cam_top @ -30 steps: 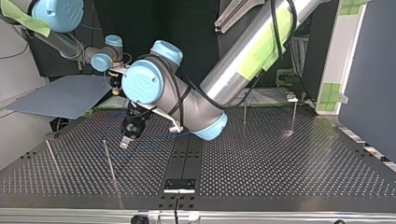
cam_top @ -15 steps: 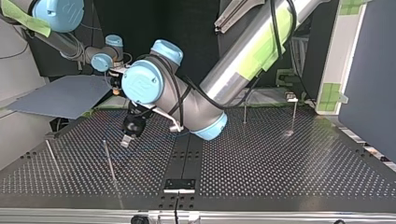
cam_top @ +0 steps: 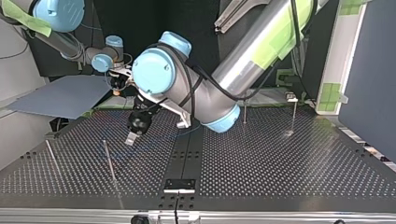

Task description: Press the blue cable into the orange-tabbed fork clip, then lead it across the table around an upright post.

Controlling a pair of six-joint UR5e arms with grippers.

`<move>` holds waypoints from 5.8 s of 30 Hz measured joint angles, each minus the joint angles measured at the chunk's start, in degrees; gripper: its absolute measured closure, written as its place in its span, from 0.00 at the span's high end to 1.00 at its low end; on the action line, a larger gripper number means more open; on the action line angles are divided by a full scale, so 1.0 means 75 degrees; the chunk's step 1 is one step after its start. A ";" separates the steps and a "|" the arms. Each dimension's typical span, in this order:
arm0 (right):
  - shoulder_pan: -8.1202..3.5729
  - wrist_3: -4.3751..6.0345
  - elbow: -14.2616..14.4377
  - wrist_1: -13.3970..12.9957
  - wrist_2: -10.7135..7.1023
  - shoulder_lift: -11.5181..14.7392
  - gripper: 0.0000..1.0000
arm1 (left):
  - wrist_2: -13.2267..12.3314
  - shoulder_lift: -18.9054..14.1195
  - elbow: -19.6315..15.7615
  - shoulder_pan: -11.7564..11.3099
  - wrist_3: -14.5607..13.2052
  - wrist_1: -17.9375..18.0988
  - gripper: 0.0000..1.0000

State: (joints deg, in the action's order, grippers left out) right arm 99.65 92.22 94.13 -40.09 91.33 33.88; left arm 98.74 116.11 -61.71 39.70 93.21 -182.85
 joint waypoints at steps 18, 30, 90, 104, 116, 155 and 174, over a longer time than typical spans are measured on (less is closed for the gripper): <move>0.0087 -0.0040 -0.0002 0.0014 -0.0001 -0.0002 0.00 | 0.0438 -0.1311 -0.1310 -0.0114 0.0986 0.1308 1.00; 0.0118 -0.0044 -0.0012 0.0014 0.0002 -0.0002 0.00 | 0.0745 -0.2194 -0.2265 -0.0149 0.1941 0.2263 1.00; 0.0231 -0.0045 -0.0041 0.0013 0.0012 0.0001 0.00 | 0.1954 -0.2253 -0.6903 -0.0017 0.3015 0.6789 1.00; 0.0231 -0.0047 -0.0052 0.0013 0.0012 0.0000 0.00 | 0.1998 -0.2225 -0.7933 -0.0017 0.2990 0.6835 1.00; 0.0241 -0.0047 -0.0057 0.0012 0.0012 0.0000 0.00 | 0.2115 -0.2223 -0.8910 -0.0090 0.2965 0.6864 1.00; 0.0121 -0.0115 -0.0256 0.0232 -0.0012 0.0020 0.00 | 0.0871 -0.1878 -1.0142 -0.0867 0.1902 0.8753 1.00; 0.0033 -0.0280 -0.0287 0.0275 -0.0058 0.0036 0.00 | 0.0735 -0.1876 -1.0132 -0.1021 0.1536 0.8498 1.00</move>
State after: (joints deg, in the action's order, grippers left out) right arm 99.90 90.12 91.98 -38.03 90.89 34.15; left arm 104.25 102.04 -137.70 32.04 104.73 -119.12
